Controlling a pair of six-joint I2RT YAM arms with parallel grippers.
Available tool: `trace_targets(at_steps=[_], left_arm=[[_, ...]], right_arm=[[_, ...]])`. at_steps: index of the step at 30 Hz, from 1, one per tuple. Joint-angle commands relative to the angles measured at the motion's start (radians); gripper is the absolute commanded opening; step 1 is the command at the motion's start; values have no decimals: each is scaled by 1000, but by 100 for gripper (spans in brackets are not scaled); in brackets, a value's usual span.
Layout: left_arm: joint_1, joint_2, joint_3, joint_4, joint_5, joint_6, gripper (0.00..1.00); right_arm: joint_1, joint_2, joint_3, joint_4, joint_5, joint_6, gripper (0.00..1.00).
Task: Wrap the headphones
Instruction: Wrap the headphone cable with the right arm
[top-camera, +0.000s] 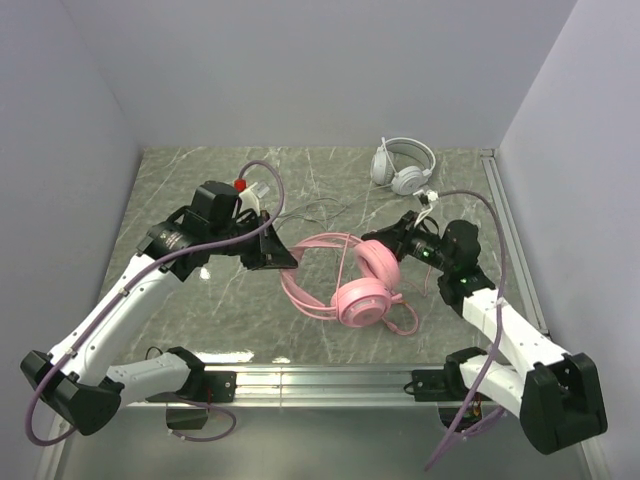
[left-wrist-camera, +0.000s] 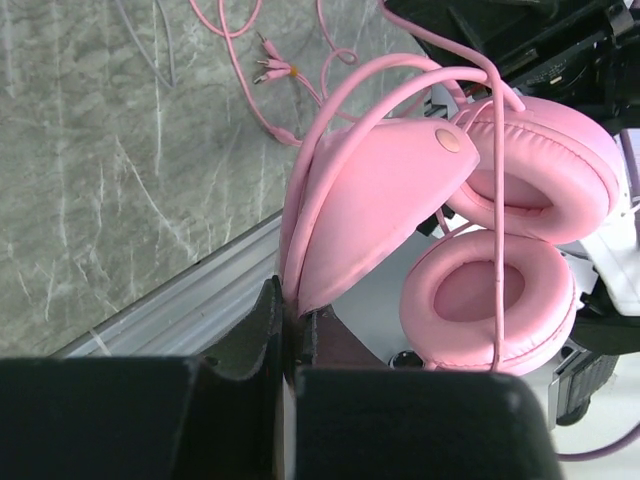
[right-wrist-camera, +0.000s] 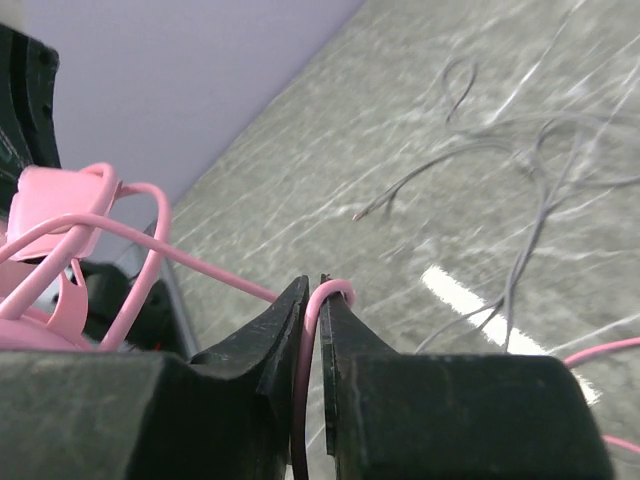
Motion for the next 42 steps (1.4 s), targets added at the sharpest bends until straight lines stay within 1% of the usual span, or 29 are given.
trace_targets(at_steps=[1,2,3,4,5,7,11,12,15,20,24,28,32,35,42], left_arm=[[5,-42,96,211,174,-39,0],[6,-45,84,217,181,-43,0],[6,-50,77,225,189,-50,0],[6,-55,67,234,198,-60,0],[8,-64,41,259,217,-65,0],[8,-76,18,270,223,-65,0],[18,-111,-67,306,264,-56,0],[21,-116,-80,328,302,-59,0],[38,-133,-114,378,367,-77,0],[52,-107,-46,294,314,-44,0],[52,-99,-6,294,281,-63,0],[52,-90,29,305,208,-106,0],[52,-82,58,296,120,-108,0],[51,-75,73,279,97,-100,0],[51,-75,83,251,38,-88,0]], right_arm=[[0,-57,-63,7,140,-70,18],[0,-77,-81,29,162,-67,18],[0,-131,-103,55,180,-65,17],[1,-161,-150,114,196,-62,17],[1,-190,-170,138,218,-60,16],[3,-270,-207,172,223,-66,15],[4,-376,-236,160,260,-97,13],[3,-400,-242,158,268,-100,13],[3,-414,-268,173,263,-109,12],[6,-350,-253,160,240,-108,13],[20,-270,-235,172,208,-100,14],[79,-223,-235,201,231,-96,15],[200,-181,-233,222,323,-97,17],[257,-128,-224,256,337,-77,17],[339,-25,-207,359,377,-60,17]])
